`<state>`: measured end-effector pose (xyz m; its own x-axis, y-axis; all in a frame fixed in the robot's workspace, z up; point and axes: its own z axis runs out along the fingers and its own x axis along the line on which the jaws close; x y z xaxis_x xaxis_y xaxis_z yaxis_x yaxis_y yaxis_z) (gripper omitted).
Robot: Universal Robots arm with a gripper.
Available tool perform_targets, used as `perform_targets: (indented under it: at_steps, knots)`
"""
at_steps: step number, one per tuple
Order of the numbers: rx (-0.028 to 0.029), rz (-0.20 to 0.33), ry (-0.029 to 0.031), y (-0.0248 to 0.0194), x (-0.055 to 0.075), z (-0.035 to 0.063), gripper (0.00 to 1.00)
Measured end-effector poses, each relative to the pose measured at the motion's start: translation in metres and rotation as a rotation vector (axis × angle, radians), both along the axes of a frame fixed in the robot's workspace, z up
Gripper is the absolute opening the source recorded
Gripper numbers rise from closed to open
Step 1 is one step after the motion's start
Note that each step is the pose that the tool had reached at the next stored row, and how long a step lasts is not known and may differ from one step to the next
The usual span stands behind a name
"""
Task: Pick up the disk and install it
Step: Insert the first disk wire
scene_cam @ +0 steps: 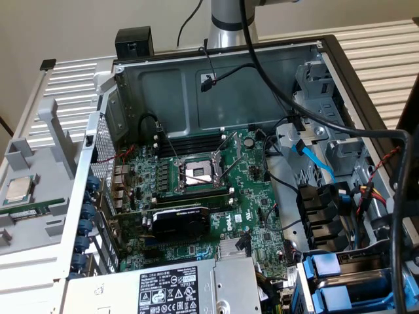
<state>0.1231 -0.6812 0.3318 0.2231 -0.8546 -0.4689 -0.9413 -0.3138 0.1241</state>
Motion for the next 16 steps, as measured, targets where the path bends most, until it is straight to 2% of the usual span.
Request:
perform_targets:
  at_steps: [16]
  knots:
    - [0.0002, -0.001, 0.0000, -0.0024, 0.0007, -0.0006, 0.36]
